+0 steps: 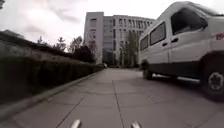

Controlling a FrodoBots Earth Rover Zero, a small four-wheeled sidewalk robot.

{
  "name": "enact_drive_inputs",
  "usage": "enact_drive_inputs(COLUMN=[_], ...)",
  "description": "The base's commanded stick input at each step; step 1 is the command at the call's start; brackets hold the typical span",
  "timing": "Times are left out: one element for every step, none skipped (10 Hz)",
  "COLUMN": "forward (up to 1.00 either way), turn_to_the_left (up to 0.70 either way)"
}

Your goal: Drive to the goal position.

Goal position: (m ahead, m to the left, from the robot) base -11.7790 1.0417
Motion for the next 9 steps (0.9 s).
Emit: enact_drive_inputs(forward=[0.70,0.70,0.70,0.70,0.70,0.70,0.70,0.70,0.70], turn_to_the_left=[0.00,0.00,0.00,0.00,0.00,0.00,0.00,0.00,0.00])
